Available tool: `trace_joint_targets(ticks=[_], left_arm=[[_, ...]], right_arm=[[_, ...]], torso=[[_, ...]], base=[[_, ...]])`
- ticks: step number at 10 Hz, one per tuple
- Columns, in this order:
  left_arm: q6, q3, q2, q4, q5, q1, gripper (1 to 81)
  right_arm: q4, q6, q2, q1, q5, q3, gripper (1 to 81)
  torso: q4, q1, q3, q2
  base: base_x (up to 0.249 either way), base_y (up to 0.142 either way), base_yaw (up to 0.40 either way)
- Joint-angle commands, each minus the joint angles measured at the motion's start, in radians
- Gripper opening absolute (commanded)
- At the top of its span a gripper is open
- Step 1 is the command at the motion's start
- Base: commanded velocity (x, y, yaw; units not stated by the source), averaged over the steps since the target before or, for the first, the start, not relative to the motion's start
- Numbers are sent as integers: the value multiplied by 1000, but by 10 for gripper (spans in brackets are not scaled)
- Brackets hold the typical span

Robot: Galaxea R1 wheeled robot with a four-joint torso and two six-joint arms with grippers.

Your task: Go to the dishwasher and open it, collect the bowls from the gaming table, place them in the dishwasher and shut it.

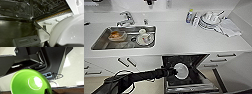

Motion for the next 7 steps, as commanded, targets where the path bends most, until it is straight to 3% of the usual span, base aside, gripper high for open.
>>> trace_joint_targets(ticks=[1, 5, 6, 7], left_arm=[[-6, -43, 121, 31, -36, -129, 10], [2, -93, 239, 56, -25, -115, 10], [2, -93, 250, 60, -14, -105, 811], [3, -90, 251, 63, -14, -95, 811]], right_arm=[[-14, 3, 0, -33, -40, -7, 10], [-14, 3, 16, -35, -38, -20, 10], [-14, 3, 16, -32, -38, -22, 10], [-14, 3, 16, -30, -38, -22, 10]], torso=[[0, 0, 0, 0], [0, 0, 0, 0], [0, 0, 0, 0], [0, 0, 0, 0]], base=[[0, 0, 0], [0, 0, 0], [0, 0, 0], [0, 0, 0]])
